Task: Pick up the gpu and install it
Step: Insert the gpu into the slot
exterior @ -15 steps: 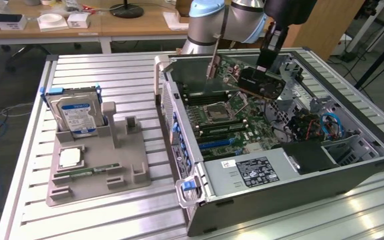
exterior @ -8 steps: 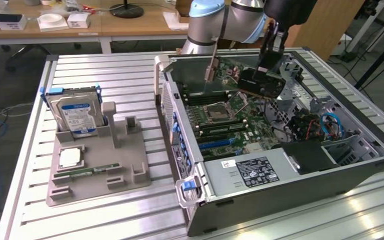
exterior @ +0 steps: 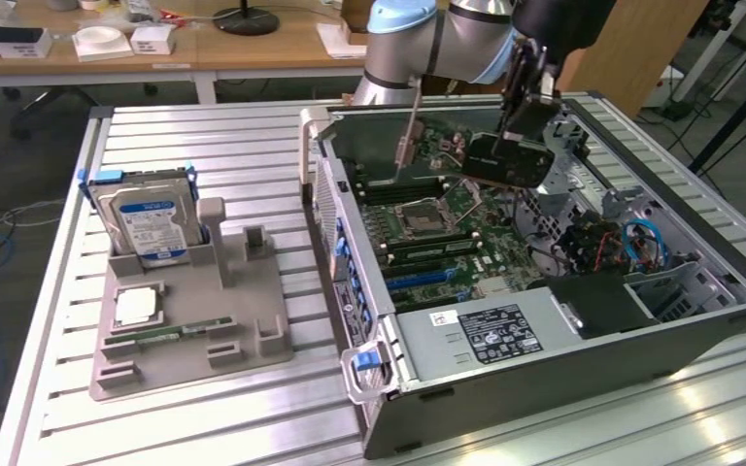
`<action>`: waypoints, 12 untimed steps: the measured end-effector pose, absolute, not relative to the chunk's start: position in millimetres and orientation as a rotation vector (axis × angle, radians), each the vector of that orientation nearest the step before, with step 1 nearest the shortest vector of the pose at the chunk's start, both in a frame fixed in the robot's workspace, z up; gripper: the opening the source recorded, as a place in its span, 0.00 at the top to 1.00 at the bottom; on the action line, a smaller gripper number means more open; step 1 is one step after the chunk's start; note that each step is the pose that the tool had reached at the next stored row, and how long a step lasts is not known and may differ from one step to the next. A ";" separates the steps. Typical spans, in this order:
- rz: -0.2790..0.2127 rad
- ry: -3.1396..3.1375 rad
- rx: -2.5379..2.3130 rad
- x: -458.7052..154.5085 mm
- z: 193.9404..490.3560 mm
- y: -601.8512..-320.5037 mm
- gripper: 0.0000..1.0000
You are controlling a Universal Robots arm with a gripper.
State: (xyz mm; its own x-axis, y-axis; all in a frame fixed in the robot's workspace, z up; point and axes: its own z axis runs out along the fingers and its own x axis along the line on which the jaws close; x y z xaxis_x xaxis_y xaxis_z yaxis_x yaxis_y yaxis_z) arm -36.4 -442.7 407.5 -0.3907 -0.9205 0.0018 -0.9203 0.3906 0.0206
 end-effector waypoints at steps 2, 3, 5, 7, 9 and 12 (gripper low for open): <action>-0.025 -2.577 1.773 -36.4 407.2 -442.7 0.74; -0.024 -2.560 1.798 -36.4 407.0 -442.7 0.74; -0.024 -2.527 1.843 -36.4 406.7 -442.7 0.74; -0.023 -2.493 1.889 -36.4 406.3 -442.7 0.74; -0.023 -2.457 1.935 -36.4 405.9 -442.7 0.74; -0.022 -2.404 2.001 -36.4 405.1 -442.7 0.74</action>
State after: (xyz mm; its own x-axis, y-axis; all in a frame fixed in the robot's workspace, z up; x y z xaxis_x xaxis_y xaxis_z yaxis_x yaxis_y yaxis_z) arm -36.4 -442.7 405.1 -0.1817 -0.9833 0.0015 -0.9832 0.1817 0.0194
